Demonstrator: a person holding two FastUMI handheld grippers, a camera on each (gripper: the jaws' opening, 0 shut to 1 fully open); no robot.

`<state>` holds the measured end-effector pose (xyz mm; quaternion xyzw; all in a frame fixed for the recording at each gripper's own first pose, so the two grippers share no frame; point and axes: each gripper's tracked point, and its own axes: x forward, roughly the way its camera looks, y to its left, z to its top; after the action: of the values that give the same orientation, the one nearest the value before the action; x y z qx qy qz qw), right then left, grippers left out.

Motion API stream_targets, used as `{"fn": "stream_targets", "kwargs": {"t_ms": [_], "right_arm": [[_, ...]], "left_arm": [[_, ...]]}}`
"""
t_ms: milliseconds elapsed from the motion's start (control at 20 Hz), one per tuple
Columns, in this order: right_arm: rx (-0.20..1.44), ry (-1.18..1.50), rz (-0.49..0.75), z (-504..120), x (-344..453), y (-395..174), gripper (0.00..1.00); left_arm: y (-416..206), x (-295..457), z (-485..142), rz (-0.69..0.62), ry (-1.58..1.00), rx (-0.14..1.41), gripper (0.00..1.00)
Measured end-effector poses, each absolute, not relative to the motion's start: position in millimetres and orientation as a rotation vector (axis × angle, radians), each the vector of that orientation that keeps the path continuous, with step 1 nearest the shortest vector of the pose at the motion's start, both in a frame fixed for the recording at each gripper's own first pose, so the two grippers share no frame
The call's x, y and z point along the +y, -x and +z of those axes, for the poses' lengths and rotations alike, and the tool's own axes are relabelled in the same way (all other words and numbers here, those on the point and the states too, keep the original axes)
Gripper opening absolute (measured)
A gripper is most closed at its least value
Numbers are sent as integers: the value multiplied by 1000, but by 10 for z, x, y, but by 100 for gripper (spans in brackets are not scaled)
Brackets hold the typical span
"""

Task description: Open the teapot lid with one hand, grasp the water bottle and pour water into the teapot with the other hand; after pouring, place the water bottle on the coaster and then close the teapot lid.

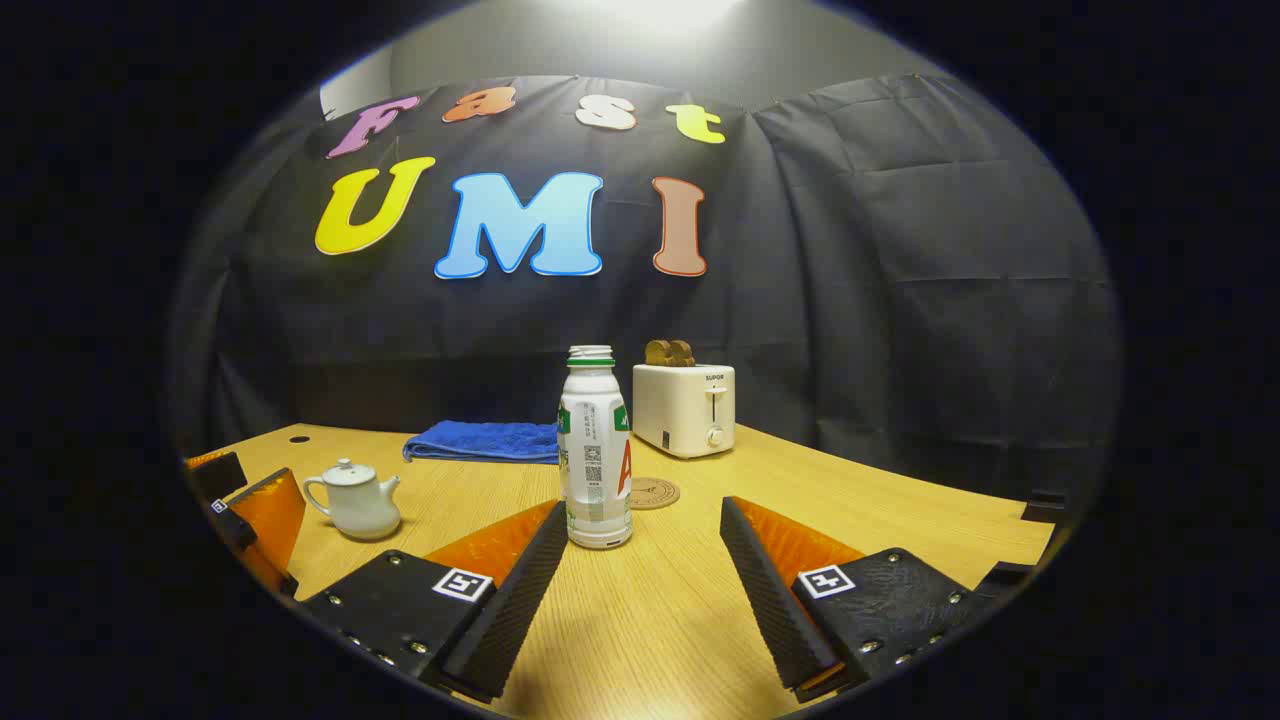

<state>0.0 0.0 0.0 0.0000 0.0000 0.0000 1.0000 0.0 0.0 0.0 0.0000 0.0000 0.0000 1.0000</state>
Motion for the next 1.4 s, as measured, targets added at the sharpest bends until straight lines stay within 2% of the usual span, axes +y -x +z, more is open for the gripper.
{"fn": "stream_targets", "kwargs": {"t_ms": [700,800,900,1100,1150,1300,1400], "right_arm": [[-2,-1,-8,2,-8,-2,96],[-4,6,134,-4,343,34,90],[-3,8,172,-5,410,37,98],[1,4,66,-6,219,-17,98],[-3,2,76,0,243,-1,98],[-5,11,326,-8,557,68,98],[-6,11,392,0,477,58,98]], "left_arm": [[-11,-19,-9,-7,0,0,100],[-6,-14,-1,-2,0,1,100],[-6,14,-1,8,0,0,100],[-16,6,-7,8,-2,3,100],[-17,-22,-10,-4,-2,4,100],[-93,-106,-5,-63,1,0,100],[-184,-34,-6,-37,0,1,100]]}}
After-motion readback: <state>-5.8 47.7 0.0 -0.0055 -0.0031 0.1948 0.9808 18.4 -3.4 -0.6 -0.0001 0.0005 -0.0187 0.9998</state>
